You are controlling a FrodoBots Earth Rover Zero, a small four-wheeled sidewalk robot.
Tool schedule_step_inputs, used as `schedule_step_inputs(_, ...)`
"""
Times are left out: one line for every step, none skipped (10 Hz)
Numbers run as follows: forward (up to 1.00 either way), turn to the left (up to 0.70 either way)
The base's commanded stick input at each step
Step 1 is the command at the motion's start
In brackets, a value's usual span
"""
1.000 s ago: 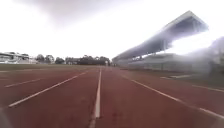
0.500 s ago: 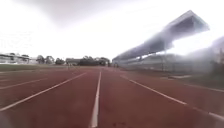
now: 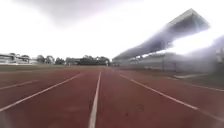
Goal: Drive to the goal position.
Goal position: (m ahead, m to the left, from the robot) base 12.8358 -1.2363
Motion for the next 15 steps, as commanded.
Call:
schedule_step_inputs(0.45, 0.27)
schedule_step_inputs(0.45, 0.27)
schedule_step_inputs(0.45, 0.27)
schedule_step_inputs(0.45, 0.27)
schedule_step_inputs(0.45, 0.27)
schedule_step_inputs(0.45, 0.0)
schedule_step_inputs(0.45, 0.0)
schedule_step_inputs(0.45, 0.0)
schedule_step_inputs(0.45, 0.0)
schedule_step_inputs(0.45, 0.0)
schedule_step_inputs(0.45, 0.0)
schedule_step_inputs(0.45, 0.0)
schedule_step_inputs(0.45, 0.0)
schedule_step_inputs(0.45, 0.0)
schedule_step_inputs(0.45, 0.0)
